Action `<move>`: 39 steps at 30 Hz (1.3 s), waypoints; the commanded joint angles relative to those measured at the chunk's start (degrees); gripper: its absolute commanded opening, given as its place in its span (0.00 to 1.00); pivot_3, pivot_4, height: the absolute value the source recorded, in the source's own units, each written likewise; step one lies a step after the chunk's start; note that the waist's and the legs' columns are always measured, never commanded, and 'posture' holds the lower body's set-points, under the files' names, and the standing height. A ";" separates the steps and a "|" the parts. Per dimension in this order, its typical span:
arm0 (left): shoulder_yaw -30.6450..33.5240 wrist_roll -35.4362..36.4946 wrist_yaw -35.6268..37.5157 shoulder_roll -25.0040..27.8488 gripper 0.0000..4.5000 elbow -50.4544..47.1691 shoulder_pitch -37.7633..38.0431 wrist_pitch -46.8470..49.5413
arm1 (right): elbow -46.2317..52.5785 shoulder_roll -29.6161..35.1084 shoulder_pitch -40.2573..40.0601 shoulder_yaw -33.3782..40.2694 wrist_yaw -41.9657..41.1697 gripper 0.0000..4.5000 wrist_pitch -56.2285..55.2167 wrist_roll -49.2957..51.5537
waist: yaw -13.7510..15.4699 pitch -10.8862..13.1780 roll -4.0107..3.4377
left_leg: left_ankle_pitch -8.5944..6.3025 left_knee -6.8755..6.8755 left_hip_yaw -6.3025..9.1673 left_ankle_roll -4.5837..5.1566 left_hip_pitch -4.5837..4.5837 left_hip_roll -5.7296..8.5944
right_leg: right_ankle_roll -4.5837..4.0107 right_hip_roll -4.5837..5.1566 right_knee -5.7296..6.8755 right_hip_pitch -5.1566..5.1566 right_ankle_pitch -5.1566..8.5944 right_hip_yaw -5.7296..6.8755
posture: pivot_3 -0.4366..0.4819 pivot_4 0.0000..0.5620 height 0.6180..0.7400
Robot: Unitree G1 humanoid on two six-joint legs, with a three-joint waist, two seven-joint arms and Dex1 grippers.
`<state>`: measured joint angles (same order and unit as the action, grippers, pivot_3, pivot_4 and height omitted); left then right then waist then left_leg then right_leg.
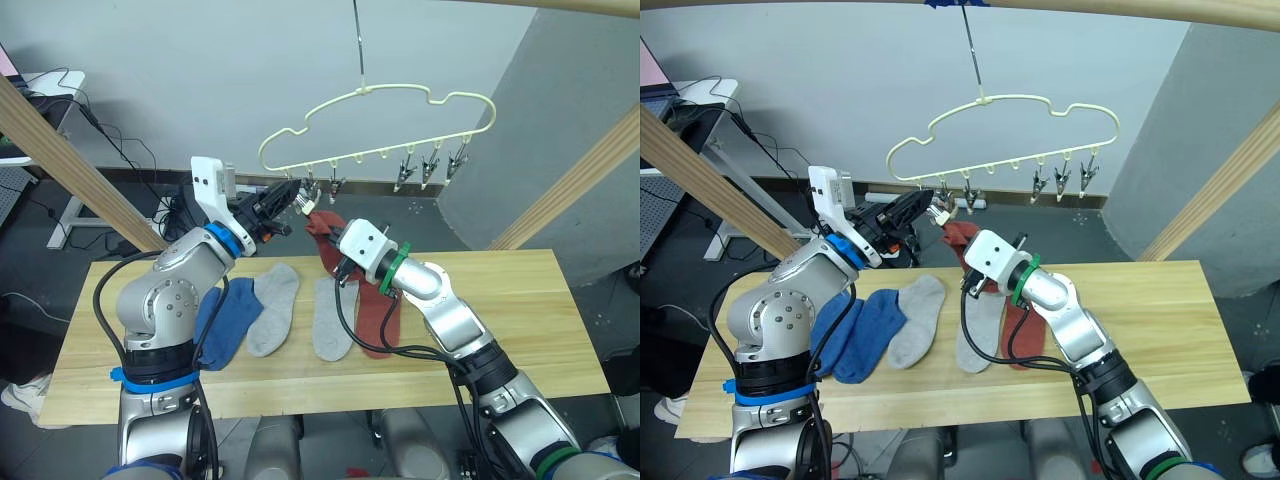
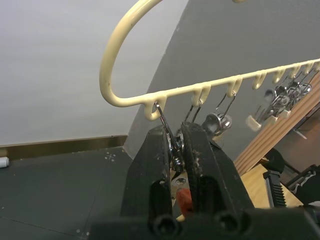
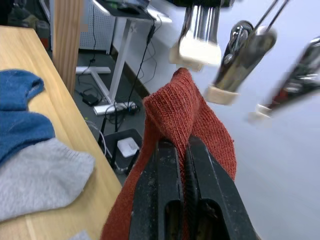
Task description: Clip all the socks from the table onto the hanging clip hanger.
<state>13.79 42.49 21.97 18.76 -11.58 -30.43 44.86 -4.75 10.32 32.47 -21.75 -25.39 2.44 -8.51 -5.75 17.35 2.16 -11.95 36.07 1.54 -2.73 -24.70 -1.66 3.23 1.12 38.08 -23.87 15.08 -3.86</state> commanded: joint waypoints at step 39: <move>-9.41 -20.57 1.12 2.94 0.63 -4.12 8.84 -23.08 | 16.32 5.67 -7.16 0.38 -15.79 0.45 6.21 4.80 | 0.50 -0.02 0.00 | 0.01 0.02 -0.03 -0.02 -0.04 -0.01 | -0.08 0.04 0.11 -0.11 -0.05 -0.02 | 0.30 0.50 1.00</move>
<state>5.54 24.17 23.14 22.33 -13.00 -21.86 25.99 5.29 14.95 26.10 -23.44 -38.89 7.78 -6.37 -5.25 17.33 2.16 -11.94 36.11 1.51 -2.75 -24.77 -1.68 3.16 1.17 38.20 -24.00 15.02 -3.88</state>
